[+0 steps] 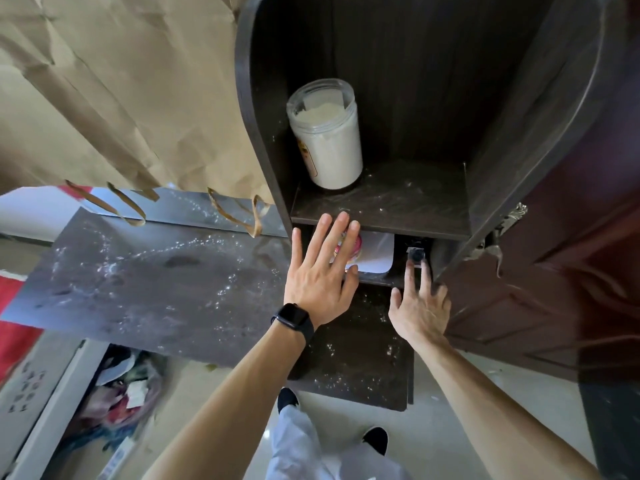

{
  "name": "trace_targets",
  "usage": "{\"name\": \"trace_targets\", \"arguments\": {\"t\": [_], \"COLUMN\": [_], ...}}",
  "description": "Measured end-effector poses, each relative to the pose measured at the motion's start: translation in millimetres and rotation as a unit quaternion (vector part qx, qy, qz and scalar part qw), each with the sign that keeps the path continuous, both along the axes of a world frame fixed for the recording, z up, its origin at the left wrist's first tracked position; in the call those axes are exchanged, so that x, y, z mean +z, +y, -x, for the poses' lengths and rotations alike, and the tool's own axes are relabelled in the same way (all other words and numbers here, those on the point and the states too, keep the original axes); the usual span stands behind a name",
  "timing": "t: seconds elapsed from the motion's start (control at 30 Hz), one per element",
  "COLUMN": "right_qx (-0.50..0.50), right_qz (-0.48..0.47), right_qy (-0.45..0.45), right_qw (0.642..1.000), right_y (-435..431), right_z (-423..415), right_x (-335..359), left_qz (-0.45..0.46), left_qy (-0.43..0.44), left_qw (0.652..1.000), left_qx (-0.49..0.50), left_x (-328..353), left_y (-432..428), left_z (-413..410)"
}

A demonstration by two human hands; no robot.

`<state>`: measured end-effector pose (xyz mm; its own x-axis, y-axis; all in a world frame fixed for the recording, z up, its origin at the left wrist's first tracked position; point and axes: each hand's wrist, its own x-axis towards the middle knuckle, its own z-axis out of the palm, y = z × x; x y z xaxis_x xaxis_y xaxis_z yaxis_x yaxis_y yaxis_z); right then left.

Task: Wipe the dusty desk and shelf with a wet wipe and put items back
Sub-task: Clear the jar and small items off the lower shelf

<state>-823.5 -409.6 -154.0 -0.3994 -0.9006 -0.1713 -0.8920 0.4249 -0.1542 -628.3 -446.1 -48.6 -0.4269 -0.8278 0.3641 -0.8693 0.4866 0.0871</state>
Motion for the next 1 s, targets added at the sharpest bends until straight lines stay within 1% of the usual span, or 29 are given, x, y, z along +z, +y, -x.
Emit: {"name": "trace_targets", "arguments": {"t": [0.17, 0.33, 0.43, 0.57, 0.67, 0.7, 0.77, 0.83, 0.9, 1.0], "right_qx": [0.003, 0.012, -0.013, -0.072, -0.140, -0.164, -0.202, -0.262, -0.339, -0.451], "right_qz": [0.012, 0.019, 0.066, 0.166, 0.228, 0.226, 0.198, 0.194, 0.210, 0.227], "right_qy": [-0.025, -0.059, -0.093, -0.104, -0.078, -0.067, -0.050, -0.033, -0.011, 0.011], "right_qw": [1.000, 0.998, 0.993, 0.978, 0.960, 0.958, 0.958, 0.945, 0.917, 0.863], "right_y": [8, 45, 92, 180, 254, 280, 332, 384, 436, 514], "right_z": [-2, -5, -15, -36, -59, -66, -81, -96, -112, -137], "right_x": [9, 30, 47, 71, 82, 86, 96, 105, 110, 107], "left_qz": [0.007, -0.034, -0.062, -0.120, -0.175, -0.191, -0.241, -0.275, -0.274, -0.253], "left_qy": [-0.004, -0.013, -0.010, 0.018, 0.007, -0.011, -0.079, -0.144, -0.187, -0.227], "left_qw": [1.000, 0.999, 0.997, 0.984, 0.963, 0.955, 0.929, 0.896, 0.861, 0.806], "left_qx": [-0.017, -0.029, -0.043, -0.126, -0.203, -0.227, -0.269, -0.318, -0.386, -0.484], "left_x": [2, 11, 16, -3, -29, -37, -47, -51, -49, -49], "left_y": [-2, 2, 14, 54, 95, 109, 138, 170, 207, 274], "left_z": [-6, -9, -11, -19, -21, -19, -9, 8, 32, 69]}}
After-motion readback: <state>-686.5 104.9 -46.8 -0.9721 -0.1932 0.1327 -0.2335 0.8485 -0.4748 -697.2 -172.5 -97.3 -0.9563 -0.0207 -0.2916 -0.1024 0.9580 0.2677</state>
